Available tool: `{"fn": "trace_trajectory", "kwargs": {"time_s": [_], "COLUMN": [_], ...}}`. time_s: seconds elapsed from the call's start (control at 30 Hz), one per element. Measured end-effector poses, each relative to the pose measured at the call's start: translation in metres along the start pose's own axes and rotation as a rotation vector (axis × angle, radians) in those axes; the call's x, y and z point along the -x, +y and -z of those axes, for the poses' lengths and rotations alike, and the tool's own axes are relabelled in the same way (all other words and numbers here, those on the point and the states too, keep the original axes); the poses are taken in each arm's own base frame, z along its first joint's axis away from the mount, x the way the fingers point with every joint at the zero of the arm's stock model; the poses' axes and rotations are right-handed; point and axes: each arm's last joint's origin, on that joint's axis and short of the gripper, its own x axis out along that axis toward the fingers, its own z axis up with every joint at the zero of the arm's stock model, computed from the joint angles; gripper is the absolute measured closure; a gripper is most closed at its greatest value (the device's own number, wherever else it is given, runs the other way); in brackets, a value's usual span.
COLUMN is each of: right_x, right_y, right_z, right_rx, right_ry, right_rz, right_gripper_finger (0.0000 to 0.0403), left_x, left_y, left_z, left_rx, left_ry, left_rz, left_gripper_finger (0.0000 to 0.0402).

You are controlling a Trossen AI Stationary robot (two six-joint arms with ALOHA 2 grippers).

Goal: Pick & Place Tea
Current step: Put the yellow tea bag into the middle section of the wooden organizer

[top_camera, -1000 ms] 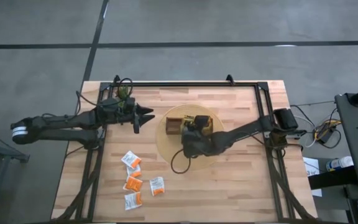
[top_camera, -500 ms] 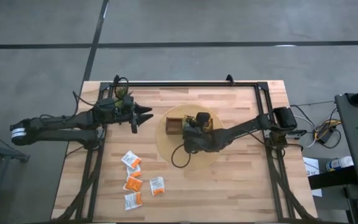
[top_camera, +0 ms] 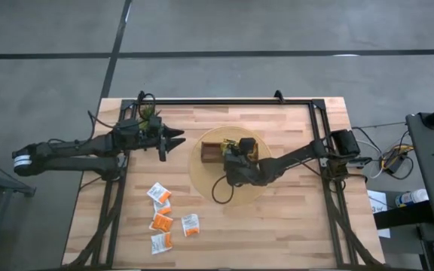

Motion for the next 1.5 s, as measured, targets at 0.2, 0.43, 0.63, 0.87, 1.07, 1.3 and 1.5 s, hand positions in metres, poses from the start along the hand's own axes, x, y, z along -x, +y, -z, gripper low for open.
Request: {"fn": "trace_trajectory", "kwargs": {"time_s": [0.2, 0.43, 0.63, 0.87, 1.07, 1.3, 1.5], "right_x": [0.0, -0.003, -0.017, -0.023, -0.013, -0.003, -0.002], "right_y": [0.0, 0.006, 0.03, 0.039, 0.021, 0.016, 0.016], "right_z": [0.0, 0.004, 0.003, -0.003, -0.01, -0.01, -0.009], "right_rx": [-0.009, -0.013, 0.095, 0.169, 0.077, 0.073, 0.061], "right_ry": [0.0, -0.008, 0.001, 0.021, 0.007, 0.005, 0.011], "right_rz": [-0.001, -0.011, -0.025, 0.012, 0.018, 0.048, 0.088], "right_gripper_finger": [0.0388, 0.0388, 0.0388, 0.0388, 0.0388, 0.0388, 0.0388], "left_x": [0.001, 0.001, 0.002, 0.004, 0.004, 0.004, 0.004], "left_y": [0.0, 0.0, 0.0, -0.001, -0.001, -0.001, -0.001], "left_z": [0.0, 0.0, 0.0, 0.0, 0.0, 0.0, 0.0], "left_rx": [0.0, 0.001, 0.001, 0.001, 0.0, -0.001, -0.001], "left_ry": [-0.003, -0.003, -0.003, -0.002, 0.001, 0.0, -0.002], "left_rz": [0.001, 0.001, 0.001, 0.002, 0.001, 0.002, 0.002], "left_gripper_finger": [0.0219, 0.0219, 0.0219, 0.0219, 0.0219, 0.0219, 0.0219]}}
